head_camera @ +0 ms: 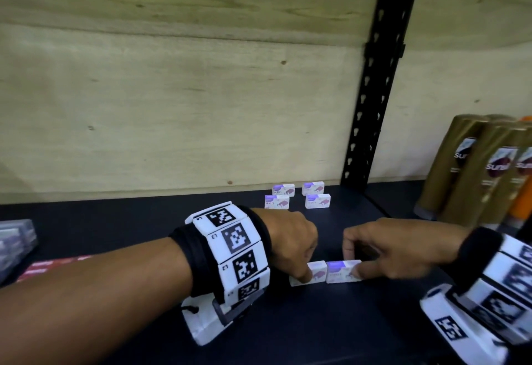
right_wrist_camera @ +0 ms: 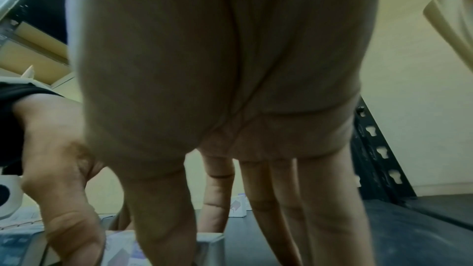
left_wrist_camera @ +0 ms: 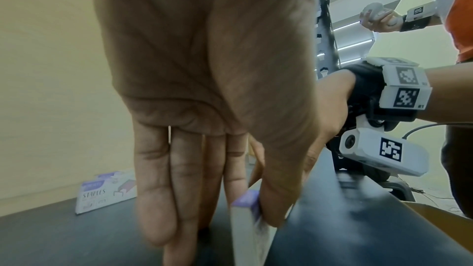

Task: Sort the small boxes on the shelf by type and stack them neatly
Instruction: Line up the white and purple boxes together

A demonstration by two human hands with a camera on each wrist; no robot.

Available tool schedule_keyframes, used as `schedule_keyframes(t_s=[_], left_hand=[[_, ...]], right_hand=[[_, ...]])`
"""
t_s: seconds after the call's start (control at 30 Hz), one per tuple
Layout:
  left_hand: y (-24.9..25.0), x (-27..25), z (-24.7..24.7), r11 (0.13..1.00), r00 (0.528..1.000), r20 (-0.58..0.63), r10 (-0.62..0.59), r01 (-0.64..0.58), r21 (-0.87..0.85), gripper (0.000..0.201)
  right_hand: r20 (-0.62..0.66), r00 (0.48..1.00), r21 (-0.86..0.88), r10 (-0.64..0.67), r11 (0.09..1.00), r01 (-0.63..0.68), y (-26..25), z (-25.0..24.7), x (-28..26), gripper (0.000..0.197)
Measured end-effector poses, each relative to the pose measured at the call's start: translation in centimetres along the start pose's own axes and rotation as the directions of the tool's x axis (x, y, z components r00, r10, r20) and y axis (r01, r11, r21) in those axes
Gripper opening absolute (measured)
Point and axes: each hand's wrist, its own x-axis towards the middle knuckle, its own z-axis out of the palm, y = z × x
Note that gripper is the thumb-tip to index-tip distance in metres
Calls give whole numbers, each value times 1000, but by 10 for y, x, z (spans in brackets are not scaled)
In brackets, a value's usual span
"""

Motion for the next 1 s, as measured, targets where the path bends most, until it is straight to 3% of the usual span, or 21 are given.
schedule_keyframes(t_s=[0.77,0.9,1.0], left_hand=[[-11,0,8,1000,1000,-21,-9,9,-14,19],[-15,1,7,998,1000,7,-15,15,-55,32],[-22,2,3,990,999,8,-50,51,-129,45]], right_hand=[[-10,1000,-19,-5,1000,5,-7,3,6,14],[-3,999,-30,33,999,-34,-9,1,5,29],[43,996,75,77,994,-80,-8,-5,10,47]])
